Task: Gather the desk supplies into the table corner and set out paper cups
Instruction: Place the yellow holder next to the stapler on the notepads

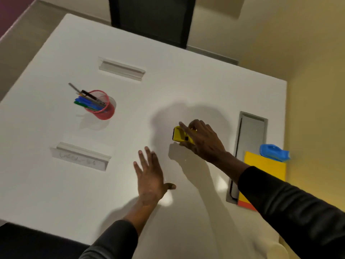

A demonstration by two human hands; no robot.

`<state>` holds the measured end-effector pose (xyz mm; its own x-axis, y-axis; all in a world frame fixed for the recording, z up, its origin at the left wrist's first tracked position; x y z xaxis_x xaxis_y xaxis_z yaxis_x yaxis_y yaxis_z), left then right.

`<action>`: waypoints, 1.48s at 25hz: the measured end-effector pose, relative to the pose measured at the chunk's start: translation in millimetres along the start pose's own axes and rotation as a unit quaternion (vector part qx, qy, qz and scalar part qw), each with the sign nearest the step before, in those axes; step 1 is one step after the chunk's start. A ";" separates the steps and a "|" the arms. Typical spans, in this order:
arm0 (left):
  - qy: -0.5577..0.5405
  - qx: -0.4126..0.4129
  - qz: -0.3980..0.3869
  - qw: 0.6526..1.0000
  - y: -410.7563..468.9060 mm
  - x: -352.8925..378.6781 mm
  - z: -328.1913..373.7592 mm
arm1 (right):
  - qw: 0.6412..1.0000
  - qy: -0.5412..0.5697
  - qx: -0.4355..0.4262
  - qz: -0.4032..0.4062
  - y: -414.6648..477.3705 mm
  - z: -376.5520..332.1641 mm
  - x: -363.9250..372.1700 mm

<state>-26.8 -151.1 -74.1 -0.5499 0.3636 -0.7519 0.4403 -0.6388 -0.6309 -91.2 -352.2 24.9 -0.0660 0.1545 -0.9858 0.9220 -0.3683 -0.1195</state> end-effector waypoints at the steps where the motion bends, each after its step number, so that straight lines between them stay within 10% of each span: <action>1: 0.007 0.004 0.003 1.000 0.1 -1.9 3.1 | 1.000 0.001 0.024 -0.001 -16.8 16.6 -2.1; 14: 0.132 0.157 -0.071 0.976 19.7 25.5 153.3 | 0.957 -0.017 0.290 -0.001 -141.8 232.4 -53.9; 37: 0.113 0.142 -0.078 0.980 24.2 25.1 151.9 | 0.934 0.059 0.324 -0.141 -157.9 305.5 25.8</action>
<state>-137.8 -260.4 -79.3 -0.4093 0.5918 -0.6945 0.1303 -0.7154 -0.6864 -355.0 -570.1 -17.8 -0.1925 0.4151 -0.8892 0.4473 -0.7694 -0.4560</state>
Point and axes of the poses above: each hand's wrist, its own y-axis towards the middle knuckle, its own x-axis out of the palm, z = x × y, the point moved 8 cm from there along y, towards the middle knuckle, and after that the axes turned 7 degrees about -z, right-handed, at the moved point
